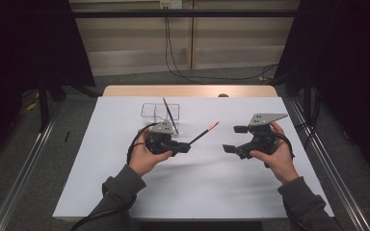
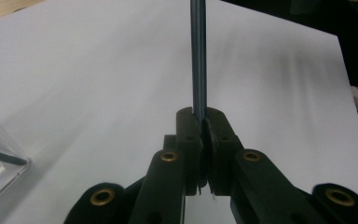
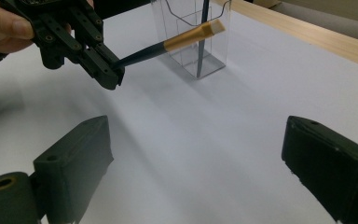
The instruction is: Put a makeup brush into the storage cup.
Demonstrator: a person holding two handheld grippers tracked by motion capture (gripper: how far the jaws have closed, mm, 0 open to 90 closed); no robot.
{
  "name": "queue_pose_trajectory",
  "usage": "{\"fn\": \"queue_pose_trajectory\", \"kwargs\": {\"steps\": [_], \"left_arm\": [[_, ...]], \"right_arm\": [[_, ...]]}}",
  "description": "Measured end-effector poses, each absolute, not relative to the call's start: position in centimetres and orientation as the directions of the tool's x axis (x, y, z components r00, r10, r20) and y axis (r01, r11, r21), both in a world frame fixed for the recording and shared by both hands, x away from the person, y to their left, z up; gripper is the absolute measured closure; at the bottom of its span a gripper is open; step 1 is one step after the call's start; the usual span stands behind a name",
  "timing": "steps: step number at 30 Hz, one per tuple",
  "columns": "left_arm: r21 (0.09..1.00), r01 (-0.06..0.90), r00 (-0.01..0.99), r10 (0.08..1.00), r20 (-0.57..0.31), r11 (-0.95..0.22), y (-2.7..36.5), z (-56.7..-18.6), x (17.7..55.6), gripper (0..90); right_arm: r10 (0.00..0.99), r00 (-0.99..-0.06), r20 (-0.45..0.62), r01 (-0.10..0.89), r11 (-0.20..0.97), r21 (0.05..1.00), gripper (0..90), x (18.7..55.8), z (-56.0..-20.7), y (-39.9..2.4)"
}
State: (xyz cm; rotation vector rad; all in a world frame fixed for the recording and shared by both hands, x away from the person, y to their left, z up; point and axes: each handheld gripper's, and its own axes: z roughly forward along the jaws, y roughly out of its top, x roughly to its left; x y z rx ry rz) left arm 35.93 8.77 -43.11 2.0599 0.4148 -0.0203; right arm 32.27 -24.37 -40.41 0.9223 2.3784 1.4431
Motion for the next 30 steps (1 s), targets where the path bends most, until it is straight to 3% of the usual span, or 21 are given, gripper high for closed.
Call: {"fn": "queue_pose_trajectory", "kwargs": {"steps": [30], "left_arm": [[0.909, 0.324, 0.915, 0.333, -0.229, -0.264, 8.48, -43.63, 35.40, 85.7]], "right_arm": [[0.604, -0.781, 0.157, 0.402, 0.295, 0.867, 9.4, 32.37, -40.41, -23.91]]}}
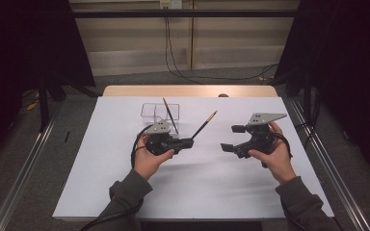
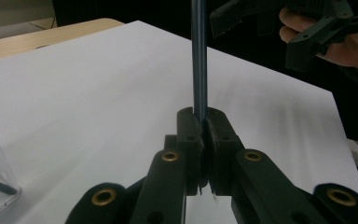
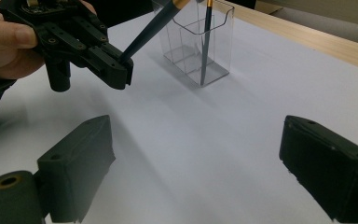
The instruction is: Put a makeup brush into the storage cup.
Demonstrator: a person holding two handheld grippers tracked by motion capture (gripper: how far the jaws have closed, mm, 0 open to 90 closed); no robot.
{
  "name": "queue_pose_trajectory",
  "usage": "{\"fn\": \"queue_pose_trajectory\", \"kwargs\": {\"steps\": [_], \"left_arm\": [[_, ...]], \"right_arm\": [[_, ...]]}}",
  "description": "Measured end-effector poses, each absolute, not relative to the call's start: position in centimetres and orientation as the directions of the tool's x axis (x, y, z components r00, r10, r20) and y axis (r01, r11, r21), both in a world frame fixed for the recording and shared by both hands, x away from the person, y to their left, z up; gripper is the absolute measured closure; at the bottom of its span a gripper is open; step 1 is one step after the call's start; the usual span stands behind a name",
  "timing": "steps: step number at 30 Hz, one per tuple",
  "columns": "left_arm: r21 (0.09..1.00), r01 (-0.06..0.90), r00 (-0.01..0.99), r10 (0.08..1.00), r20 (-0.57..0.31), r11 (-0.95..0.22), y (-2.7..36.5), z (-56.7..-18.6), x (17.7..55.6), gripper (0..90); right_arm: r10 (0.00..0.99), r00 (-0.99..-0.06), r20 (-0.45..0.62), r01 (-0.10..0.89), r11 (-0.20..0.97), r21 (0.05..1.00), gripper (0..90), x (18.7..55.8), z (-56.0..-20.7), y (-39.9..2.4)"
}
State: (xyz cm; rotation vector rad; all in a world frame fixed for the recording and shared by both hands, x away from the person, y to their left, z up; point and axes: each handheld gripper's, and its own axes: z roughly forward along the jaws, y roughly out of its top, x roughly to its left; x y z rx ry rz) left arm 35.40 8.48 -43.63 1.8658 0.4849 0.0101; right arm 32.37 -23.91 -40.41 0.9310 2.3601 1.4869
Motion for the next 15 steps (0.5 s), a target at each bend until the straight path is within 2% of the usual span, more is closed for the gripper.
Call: {"fn": "queue_pose_trajectory", "kwargs": {"steps": [15], "left_arm": [[0.915, 0.318, 0.918, 0.322, -0.231, -0.248, 7.53, -43.62, 35.15, 85.6]], "right_arm": [[0.606, -0.779, 0.160, 0.397, 0.280, 0.874, 13.3, 32.66, -39.69, -23.62]]}}
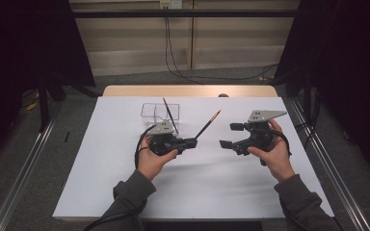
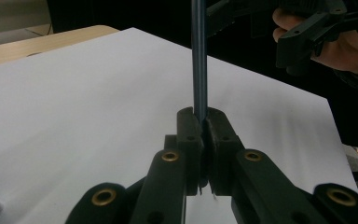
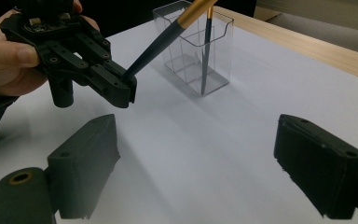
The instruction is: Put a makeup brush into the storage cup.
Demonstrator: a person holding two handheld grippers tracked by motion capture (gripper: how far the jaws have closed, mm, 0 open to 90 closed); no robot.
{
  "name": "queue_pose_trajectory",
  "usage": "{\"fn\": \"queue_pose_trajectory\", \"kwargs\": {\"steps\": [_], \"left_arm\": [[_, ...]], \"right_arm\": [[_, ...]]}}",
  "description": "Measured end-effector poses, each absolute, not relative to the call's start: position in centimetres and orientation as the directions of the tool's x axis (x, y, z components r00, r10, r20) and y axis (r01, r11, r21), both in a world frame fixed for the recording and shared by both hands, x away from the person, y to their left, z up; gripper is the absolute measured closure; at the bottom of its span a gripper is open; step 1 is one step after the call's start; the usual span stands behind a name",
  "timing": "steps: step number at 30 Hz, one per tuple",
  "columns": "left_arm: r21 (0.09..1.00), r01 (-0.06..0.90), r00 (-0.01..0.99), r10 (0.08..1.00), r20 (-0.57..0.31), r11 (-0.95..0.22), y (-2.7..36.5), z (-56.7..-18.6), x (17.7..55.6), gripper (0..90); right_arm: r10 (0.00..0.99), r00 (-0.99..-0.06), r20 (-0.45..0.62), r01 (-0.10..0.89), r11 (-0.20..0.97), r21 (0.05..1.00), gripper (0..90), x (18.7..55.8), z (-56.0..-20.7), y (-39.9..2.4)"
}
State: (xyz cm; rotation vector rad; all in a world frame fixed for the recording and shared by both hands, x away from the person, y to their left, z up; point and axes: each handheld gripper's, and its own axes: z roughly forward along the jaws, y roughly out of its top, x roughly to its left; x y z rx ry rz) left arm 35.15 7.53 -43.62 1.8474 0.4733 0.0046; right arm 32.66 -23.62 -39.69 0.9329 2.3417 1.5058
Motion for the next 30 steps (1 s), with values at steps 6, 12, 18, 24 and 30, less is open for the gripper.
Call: {"fn": "queue_pose_trajectory", "kwargs": {"steps": [6, 12, 18, 24, 30], "left_arm": [[0.915, 0.315, 0.920, 0.318, -0.229, -0.253, 7.3, -43.7, 35.2, 85.6], [0.916, 0.309, 0.923, 0.313, -0.224, -0.256, 7.1, -43.7, 35.2, 85.7], [0.915, 0.315, 0.923, 0.306, -0.233, -0.252, 6.8, -43.7, 35.1, 85.6], [0.915, 0.307, 0.926, 0.301, -0.226, -0.260, 6.5, -43.8, 35.0, 85.6], [0.915, 0.310, 0.927, 0.298, -0.229, -0.259, 6.4, -43.7, 35.0, 85.6]], "right_arm": [[0.604, -0.782, 0.155, 0.389, 0.278, 0.878, 14.5, 32.8, -39.4, -23.5], [0.601, -0.784, 0.155, 0.386, 0.276, 0.880, 15.5, 33.0, -39.2, -23.2], [0.598, -0.787, 0.152, 0.382, 0.280, 0.881, 16.2, 33.1, -38.9, -22.9], [0.592, -0.792, 0.151, 0.377, 0.279, 0.883, 18.0, 33.2, -38.6, -22.5], [0.584, -0.797, 0.155, 0.378, 0.282, 0.882, 20.8, 33.4, -38.6, -22.2]]}}
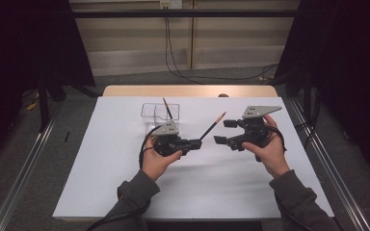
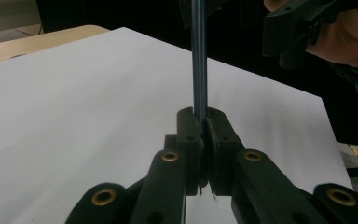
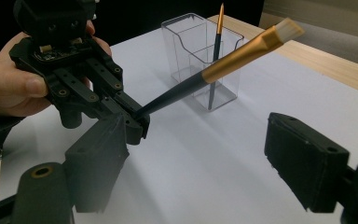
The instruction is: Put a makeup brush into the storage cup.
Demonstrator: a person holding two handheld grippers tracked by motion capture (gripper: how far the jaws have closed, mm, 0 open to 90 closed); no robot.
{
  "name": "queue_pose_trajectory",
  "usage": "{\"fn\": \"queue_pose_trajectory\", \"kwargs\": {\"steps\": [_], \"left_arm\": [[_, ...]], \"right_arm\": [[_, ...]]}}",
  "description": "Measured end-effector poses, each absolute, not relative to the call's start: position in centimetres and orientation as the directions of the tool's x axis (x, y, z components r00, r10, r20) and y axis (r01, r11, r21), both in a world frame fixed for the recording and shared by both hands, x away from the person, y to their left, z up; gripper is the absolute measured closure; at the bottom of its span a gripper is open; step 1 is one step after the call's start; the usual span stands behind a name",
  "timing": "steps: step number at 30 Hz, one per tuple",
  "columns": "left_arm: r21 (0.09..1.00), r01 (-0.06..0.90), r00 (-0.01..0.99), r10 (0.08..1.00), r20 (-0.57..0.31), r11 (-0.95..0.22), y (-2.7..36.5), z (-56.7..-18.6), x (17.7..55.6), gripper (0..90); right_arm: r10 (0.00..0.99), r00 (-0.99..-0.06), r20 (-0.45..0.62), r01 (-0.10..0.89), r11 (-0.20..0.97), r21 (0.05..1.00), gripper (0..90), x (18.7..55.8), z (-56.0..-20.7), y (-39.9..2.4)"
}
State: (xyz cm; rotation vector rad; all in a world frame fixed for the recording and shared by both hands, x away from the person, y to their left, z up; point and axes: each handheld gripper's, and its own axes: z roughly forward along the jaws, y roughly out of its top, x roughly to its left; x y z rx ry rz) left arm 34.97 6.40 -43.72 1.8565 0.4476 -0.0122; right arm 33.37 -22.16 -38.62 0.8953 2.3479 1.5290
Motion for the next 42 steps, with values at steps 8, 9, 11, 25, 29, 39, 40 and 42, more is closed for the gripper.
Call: {"fn": "queue_pose_trajectory", "kwargs": {"steps": [8, 9, 11, 25, 29, 39, 40, 42], "left_arm": [[0.914, 0.301, 0.931, 0.293, -0.219, -0.274, 6.3, -43.8, 35.0, 85.7], [0.913, 0.305, 0.930, 0.293, -0.224, -0.270, 6.2, -43.9, 35.0, 85.6], [0.913, 0.308, 0.928, 0.293, -0.228, -0.267, 6.1, -43.9, 34.9, 85.7], [0.907, 0.310, 0.931, 0.285, -0.228, -0.286, 5.6, -44.2, 34.8, 85.7], [0.907, 0.309, 0.932, 0.281, -0.229, -0.286, 5.5, -44.2, 34.8, 85.7], [0.901, 0.323, 0.927, 0.286, -0.241, -0.289, 5.2, -44.3, 34.7, 85.7], [0.899, 0.319, 0.928, 0.289, -0.234, -0.298, 5.2, -44.2, 34.7, 85.7], [0.901, 0.321, 0.928, 0.286, -0.238, -0.293, 5.1, -44.2, 34.7, 85.6]], "right_arm": [[0.582, -0.796, 0.168, 0.386, 0.275, 0.881, 26.0, 33.5, -38.7, -21.9], [0.584, -0.794, 0.167, 0.386, 0.274, 0.881, 27.4, 33.5, -38.7, -21.9], [0.582, -0.795, 0.171, 0.386, 0.267, 0.883, 30.8, 33.6, -38.7, -21.9], [0.568, -0.800, 0.193, 0.385, 0.240, 0.891, 50.1, 33.7, -38.1, -21.9], [0.569, -0.799, 0.194, 0.381, 0.230, 0.895, 57.2, 33.7, -38.0, -21.9], [0.568, -0.792, 0.223, 0.392, 0.195, 0.899, 61.1, 33.9, -37.9, -21.6], [0.571, -0.790, 0.224, 0.394, 0.192, 0.899, 62.6, 33.9, -37.9, -21.6], [0.574, -0.787, 0.227, 0.393, 0.183, 0.901, 63.0, 33.9, -37.9, -21.6]]}}
